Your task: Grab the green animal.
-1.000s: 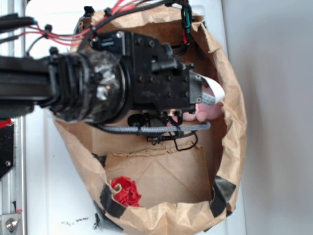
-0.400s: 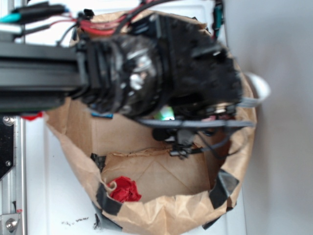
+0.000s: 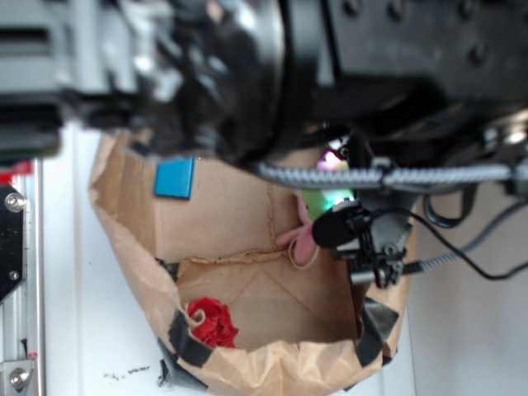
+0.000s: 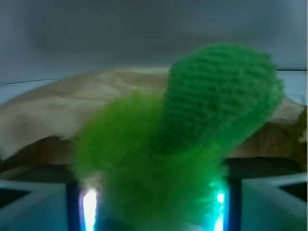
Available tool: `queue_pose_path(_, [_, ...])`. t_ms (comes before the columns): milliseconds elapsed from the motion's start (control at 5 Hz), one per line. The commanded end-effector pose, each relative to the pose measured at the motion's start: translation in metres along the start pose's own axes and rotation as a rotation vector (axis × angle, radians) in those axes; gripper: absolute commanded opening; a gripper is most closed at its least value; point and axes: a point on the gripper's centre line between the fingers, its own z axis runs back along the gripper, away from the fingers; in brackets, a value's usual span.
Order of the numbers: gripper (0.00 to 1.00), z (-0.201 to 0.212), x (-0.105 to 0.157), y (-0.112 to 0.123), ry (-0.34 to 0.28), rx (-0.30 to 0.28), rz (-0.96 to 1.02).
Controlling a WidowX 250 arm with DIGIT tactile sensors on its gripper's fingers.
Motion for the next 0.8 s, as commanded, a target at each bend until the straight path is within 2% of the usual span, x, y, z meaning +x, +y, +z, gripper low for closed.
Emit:
queue_pose_path(0, [0.00, 0.058, -0.020, 0.015, -0.152, 0.014, -0.016])
queue_pose_path(200, [0.00, 0.072, -0.043, 0.018, -0.181, 0.009, -0.072])
queue_pose_path(400, [0.00, 0.082, -0.060, 0.020, -0.182, 0.028, -0.100])
queue_pose_path(600, [0.00, 0.084, -0.067, 0.018, -0.202, 0.050, -0.109])
